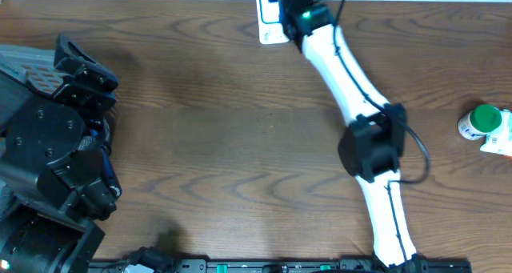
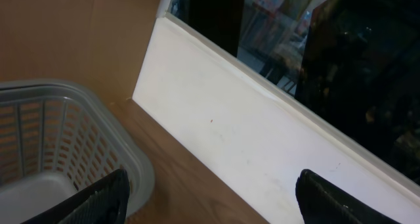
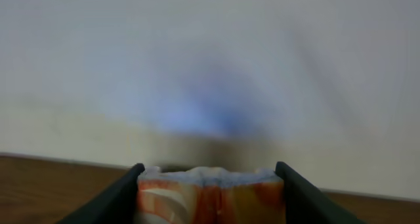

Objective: Scan the item barcode

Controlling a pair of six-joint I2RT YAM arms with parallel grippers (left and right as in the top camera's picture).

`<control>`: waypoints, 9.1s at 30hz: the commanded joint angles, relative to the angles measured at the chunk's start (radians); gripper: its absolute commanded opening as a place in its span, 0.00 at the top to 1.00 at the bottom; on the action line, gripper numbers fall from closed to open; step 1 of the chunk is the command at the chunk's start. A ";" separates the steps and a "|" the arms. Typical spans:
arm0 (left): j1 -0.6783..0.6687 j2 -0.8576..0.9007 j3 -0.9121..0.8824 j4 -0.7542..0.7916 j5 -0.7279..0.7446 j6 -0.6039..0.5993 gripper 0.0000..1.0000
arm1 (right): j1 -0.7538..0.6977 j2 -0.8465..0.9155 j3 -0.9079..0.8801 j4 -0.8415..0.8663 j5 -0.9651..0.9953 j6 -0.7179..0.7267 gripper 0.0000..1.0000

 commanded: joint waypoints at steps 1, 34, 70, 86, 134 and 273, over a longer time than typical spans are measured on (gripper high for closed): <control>0.004 -0.002 0.003 0.000 -0.016 0.014 0.19 | -0.013 -0.099 0.014 -0.045 0.103 -0.054 0.41; 0.004 -0.002 0.003 0.001 -0.015 0.014 0.18 | -0.854 -0.348 -0.560 -0.710 0.203 0.341 0.35; 0.004 -0.002 0.003 0.000 -0.016 0.014 0.18 | -0.988 -1.715 -0.610 -0.663 -0.523 0.249 0.01; 0.004 -0.002 0.003 0.000 -0.016 0.014 0.18 | -0.903 -2.193 -0.607 -0.785 -0.294 -0.052 0.01; 0.004 -0.002 0.003 0.000 -0.016 0.014 0.19 | -0.391 -2.404 -2.273 0.443 -0.207 0.407 0.01; 0.340 -0.969 -1.579 0.636 0.723 0.295 0.18 | -0.391 -2.403 -2.422 0.331 -0.227 0.388 0.01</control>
